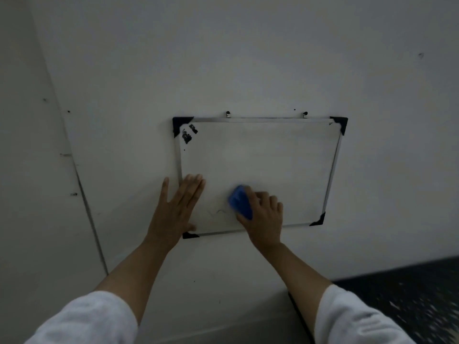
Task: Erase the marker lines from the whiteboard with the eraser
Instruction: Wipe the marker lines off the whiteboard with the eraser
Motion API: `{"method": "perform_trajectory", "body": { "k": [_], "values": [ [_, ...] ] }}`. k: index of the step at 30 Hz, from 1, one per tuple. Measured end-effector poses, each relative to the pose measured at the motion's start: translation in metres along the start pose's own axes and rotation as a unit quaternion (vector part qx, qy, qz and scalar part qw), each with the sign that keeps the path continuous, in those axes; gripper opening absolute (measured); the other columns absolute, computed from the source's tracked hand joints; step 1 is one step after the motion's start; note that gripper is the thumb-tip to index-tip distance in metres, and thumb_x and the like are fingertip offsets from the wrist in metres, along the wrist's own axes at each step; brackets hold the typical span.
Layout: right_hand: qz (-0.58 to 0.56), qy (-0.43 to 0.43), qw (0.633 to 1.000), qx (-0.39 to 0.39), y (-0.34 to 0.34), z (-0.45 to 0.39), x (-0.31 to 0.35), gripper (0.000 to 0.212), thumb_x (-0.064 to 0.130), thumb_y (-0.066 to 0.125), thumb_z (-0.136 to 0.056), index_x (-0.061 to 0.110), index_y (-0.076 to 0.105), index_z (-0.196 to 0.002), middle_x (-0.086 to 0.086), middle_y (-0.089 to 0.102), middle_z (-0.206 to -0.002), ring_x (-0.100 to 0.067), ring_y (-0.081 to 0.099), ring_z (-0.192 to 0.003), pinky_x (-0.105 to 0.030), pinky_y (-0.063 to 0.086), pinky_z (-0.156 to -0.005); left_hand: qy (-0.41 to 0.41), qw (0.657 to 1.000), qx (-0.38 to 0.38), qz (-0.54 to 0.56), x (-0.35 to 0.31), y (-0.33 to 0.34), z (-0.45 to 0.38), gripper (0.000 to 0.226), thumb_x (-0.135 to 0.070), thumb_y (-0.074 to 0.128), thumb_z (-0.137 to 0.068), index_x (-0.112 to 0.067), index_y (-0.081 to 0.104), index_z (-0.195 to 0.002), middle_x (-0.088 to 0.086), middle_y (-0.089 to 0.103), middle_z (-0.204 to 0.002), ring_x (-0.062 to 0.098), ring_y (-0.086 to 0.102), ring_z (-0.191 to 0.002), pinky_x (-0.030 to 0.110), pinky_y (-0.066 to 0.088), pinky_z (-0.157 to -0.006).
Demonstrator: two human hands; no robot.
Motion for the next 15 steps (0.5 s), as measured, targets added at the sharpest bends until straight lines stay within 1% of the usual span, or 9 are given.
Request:
{"method": "perform_trajectory", "body": {
  "k": [2, 3, 5, 6, 8, 9, 11, 13, 15],
  "values": [
    [-0.032, 0.105, 0.994, -0.01, 0.0, 0.004, 0.011, 0.066, 0.041, 0.072, -0.069, 0.023, 0.051, -0.129, -0.005, 0.055, -0.097, -0.026, 0.047, -0.081, -0.034, 0.034, -0.067, 0.012, 1.0, 0.002, -0.007, 0.004, 0.001, 0.0, 0.14, -0.061, 0.084, -0.046, -0.007, 0.013, -0.154, 0.01, 0.007, -0.162, 0.027, 0.011, -0.149, 0.063, 0.013, -0.115],
    [-0.027, 0.092, 0.995, 0.001, 0.003, 0.011, 0.016, 0.068, 0.041, 0.073, -0.067, 0.023, 0.051, -0.129, -0.005, 0.056, -0.097, -0.026, 0.047, -0.081, -0.034, 0.034, -0.067, 0.016, 1.0, 0.001, -0.007, 0.005, 0.002, 0.0, 0.14, -0.06, 0.084, -0.046, -0.007, 0.013, -0.154, 0.01, 0.006, -0.162, 0.027, 0.01, -0.149, 0.063, 0.013, -0.115],
    [0.028, -0.092, 0.995, 0.036, 0.014, 0.029, 0.021, 0.072, 0.041, 0.075, -0.065, 0.025, 0.048, -0.129, -0.004, 0.056, -0.099, -0.027, 0.049, -0.081, -0.036, 0.035, -0.069, 0.016, 1.0, 0.004, -0.008, 0.006, 0.001, 0.001, 0.139, -0.059, 0.084, -0.048, -0.007, 0.011, -0.154, 0.01, 0.004, -0.163, 0.028, 0.009, -0.149, 0.061, 0.01, -0.117],
    [0.057, -0.207, 0.975, 0.059, 0.017, 0.033, 0.019, 0.072, 0.041, 0.074, -0.066, 0.025, 0.047, -0.131, -0.003, 0.056, -0.102, -0.026, 0.049, -0.083, -0.037, 0.037, -0.07, 0.014, 1.0, 0.007, -0.012, 0.005, 0.0, 0.002, 0.139, -0.059, 0.084, -0.049, -0.007, 0.01, -0.154, 0.01, 0.003, -0.163, 0.028, 0.008, -0.149, 0.06, 0.009, -0.117],
    [0.074, -0.304, 0.947, 0.079, 0.016, 0.025, 0.01, 0.068, 0.043, 0.073, -0.069, 0.026, 0.049, -0.13, -0.002, 0.058, -0.103, -0.024, 0.048, -0.083, -0.036, 0.039, -0.07, 0.007, 1.0, 0.011, -0.022, 0.003, -0.001, 0.003, 0.137, -0.06, 0.082, -0.052, -0.007, 0.008, -0.154, 0.011, 0.002, -0.163, 0.029, 0.008, -0.149, 0.058, 0.01, -0.118],
    [0.063, -0.269, 0.959, 0.065, 0.013, 0.017, 0.008, 0.067, 0.044, 0.073, -0.068, 0.026, 0.051, -0.128, -0.001, 0.058, -0.099, -0.023, 0.048, -0.08, -0.035, 0.037, -0.068, 0.0, 1.0, 0.012, -0.02, 0.003, -0.001, 0.004, 0.136, -0.06, 0.082, -0.053, -0.007, 0.008, -0.154, 0.011, 0.003, -0.163, 0.029, 0.008, -0.149, 0.058, 0.011, -0.118],
    [0.013, -0.084, 0.996, 0.024, 0.007, 0.005, 0.014, 0.066, 0.044, 0.074, -0.067, 0.025, 0.052, -0.127, -0.002, 0.056, -0.095, -0.024, 0.048, -0.077, -0.034, 0.035, -0.066, -0.017, 1.0, 0.01, -0.008, 0.003, 0.001, 0.007, 0.135, -0.059, 0.082, -0.053, -0.006, 0.011, -0.154, 0.013, 0.006, -0.162, 0.03, 0.009, -0.149, 0.057, 0.014, -0.118],
    [-0.024, 0.054, 0.998, -0.006, 0.005, 0.006, 0.027, 0.066, 0.044, 0.071, -0.069, 0.023, 0.051, -0.128, -0.005, 0.056, -0.095, -0.025, 0.047, -0.079, -0.034, 0.035, -0.067, -0.038, 0.999, 0.013, 0.003, 0.004, 0.0, 0.009, 0.136, -0.062, 0.081, -0.05, -0.003, 0.014, -0.153, 0.016, 0.009, -0.161, 0.03, 0.011, -0.148, 0.057, 0.017, -0.118],
    [-0.009, 0.016, 1.0, 0.005, 0.01, 0.017, 0.034, 0.07, 0.042, 0.074, -0.066, 0.023, 0.051, -0.128, -0.005, 0.057, -0.095, -0.025, 0.047, -0.079, -0.035, 0.034, -0.067, -0.055, 0.998, 0.017, 0.004, 0.005, 0.0, 0.01, 0.139, -0.066, 0.079, -0.049, 0.0, 0.012, -0.152, 0.017, 0.009, -0.161, 0.03, 0.01, -0.149, 0.055, 0.014, -0.119]
  ]
}}
Point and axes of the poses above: each hand's wrist, its own z-axis away from the middle knuckle, its own y-axis out of the palm, x = y × z, the point moved 2 cm from there along -z, towards the middle knuckle
